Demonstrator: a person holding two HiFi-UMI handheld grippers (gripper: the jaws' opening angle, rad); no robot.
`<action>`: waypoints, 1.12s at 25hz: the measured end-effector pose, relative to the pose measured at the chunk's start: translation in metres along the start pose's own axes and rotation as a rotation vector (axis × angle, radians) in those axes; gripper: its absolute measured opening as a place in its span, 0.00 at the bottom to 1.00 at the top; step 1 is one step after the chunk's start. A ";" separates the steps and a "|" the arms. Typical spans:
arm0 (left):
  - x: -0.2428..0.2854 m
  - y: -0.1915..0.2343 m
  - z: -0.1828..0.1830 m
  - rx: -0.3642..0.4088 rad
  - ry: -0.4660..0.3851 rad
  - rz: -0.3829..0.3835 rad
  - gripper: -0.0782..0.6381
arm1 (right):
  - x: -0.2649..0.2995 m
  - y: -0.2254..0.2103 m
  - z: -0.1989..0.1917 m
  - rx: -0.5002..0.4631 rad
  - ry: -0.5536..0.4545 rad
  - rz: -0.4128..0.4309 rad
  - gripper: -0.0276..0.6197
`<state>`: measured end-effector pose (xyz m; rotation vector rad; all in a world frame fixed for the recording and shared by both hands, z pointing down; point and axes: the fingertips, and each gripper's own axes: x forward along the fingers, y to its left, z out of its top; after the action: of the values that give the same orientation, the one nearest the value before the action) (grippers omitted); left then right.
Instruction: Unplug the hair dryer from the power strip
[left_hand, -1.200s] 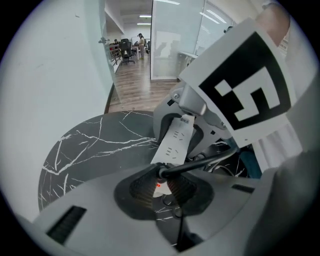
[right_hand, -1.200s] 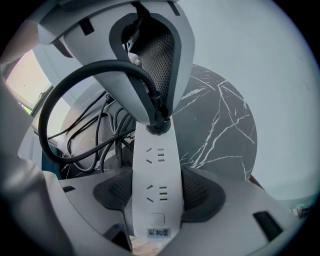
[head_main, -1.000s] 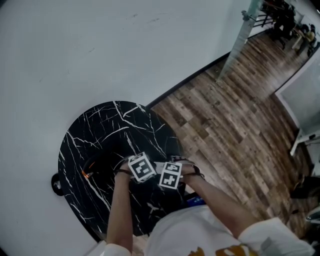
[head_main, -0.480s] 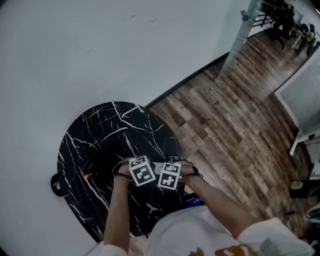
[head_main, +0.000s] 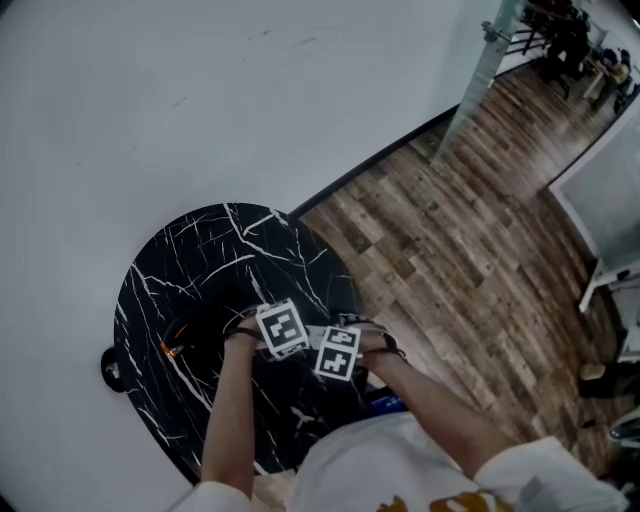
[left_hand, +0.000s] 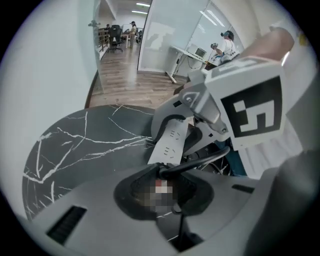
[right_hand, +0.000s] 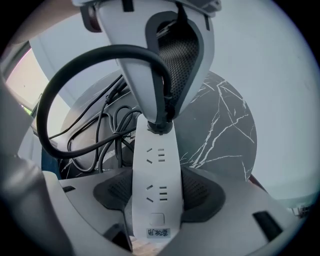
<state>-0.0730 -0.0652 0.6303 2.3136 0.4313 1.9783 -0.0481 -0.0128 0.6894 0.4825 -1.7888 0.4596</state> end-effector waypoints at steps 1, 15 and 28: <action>0.001 -0.002 -0.005 -0.023 0.017 -0.043 0.18 | 0.000 0.000 0.000 0.001 0.000 0.001 0.45; 0.000 -0.027 -0.006 0.023 -0.095 0.121 0.18 | -0.001 -0.002 0.000 0.003 -0.005 0.001 0.46; -0.007 -0.027 -0.014 -0.038 -0.136 0.206 0.18 | -0.001 0.001 0.000 0.013 -0.018 -0.001 0.46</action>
<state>-0.0925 -0.0429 0.6202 2.5389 0.1502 1.8741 -0.0485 -0.0122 0.6885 0.4979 -1.8033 0.4671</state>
